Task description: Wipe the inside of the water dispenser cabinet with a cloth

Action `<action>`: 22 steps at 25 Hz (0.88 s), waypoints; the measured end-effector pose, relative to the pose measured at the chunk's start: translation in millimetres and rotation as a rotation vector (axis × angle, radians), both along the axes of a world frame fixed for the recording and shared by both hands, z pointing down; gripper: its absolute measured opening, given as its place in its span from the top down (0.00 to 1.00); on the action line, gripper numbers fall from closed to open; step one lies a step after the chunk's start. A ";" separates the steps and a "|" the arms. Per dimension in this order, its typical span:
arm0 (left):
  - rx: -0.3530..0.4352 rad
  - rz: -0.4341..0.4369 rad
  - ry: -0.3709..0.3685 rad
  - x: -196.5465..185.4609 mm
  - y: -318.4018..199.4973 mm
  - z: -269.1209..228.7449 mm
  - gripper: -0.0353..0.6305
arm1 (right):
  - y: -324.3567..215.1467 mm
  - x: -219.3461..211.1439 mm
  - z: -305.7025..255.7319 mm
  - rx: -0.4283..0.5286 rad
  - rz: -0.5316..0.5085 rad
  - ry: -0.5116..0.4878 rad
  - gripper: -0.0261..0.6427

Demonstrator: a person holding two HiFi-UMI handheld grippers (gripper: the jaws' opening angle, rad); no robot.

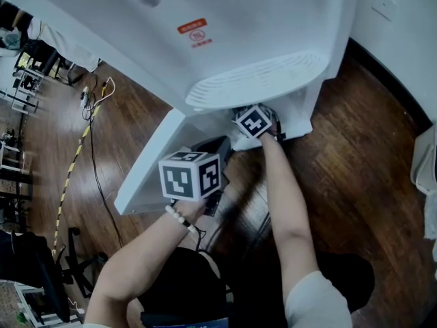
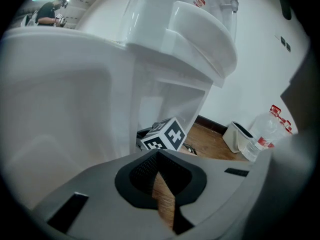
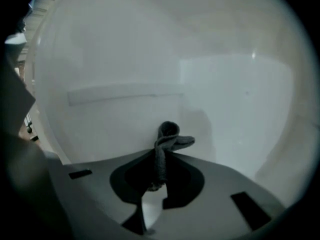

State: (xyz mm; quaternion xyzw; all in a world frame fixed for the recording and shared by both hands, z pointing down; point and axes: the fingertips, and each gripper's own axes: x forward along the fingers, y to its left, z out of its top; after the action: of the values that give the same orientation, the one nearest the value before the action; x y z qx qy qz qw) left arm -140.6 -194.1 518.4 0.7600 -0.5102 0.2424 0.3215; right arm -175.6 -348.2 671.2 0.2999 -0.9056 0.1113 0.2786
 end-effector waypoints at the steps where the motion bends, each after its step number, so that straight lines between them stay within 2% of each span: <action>1: -0.002 0.004 0.001 0.9 1.1 0.0 0.95 | -2.5 0.7 5.7 -0.005 0.000 0.037 0.91; 3: -0.003 0.008 0.005 1.1 2.2 -0.8 0.95 | -8.0 2.3 9.8 -0.006 0.006 0.065 0.91; 4: -0.001 0.007 0.005 -0.2 1.8 -1.4 0.95 | -11.1 2.4 5.8 0.005 0.012 0.044 0.91; 8: 0.005 -0.013 0.010 -7.4 -2.2 -3.2 0.95 | -16.0 -1.3 -36.8 0.092 0.026 -0.177 0.91; 10: 0.003 -0.012 0.007 -6.3 -2.2 -3.0 0.95 | -17.4 -2.0 -61.2 0.147 0.023 -0.249 0.91; 12: 0.002 -0.006 0.004 -3.6 -1.0 -1.8 0.95 | -18.4 -2.4 -75.3 0.181 0.018 -0.252 0.91; 14: 0.005 -0.005 0.004 -1.9 -0.5 -2.3 0.95 | -18.8 -1.3 -76.6 0.203 0.021 -0.209 0.91; 16: 0.010 -0.007 0.004 -1.5 -0.5 -4.1 0.95 | -21.9 3.5 -75.9 0.209 0.058 -0.201 0.91; 19: 0.011 -0.001 0.004 1.3 -0.3 -6.0 0.95 | -29.7 10.9 -85.2 0.207 0.118 -0.259 0.91; 22: 0.016 0.003 0.001 2.3 0.2 -7.6 0.95 | -34.0 14.3 -117.1 0.261 0.142 -0.367 0.91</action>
State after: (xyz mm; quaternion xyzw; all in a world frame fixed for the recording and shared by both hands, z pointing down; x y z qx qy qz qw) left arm -138.3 -193.9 510.7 0.7636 -0.5107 0.2382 0.3152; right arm -161.2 -382.1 554.1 0.3711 -0.9244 0.0651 0.0594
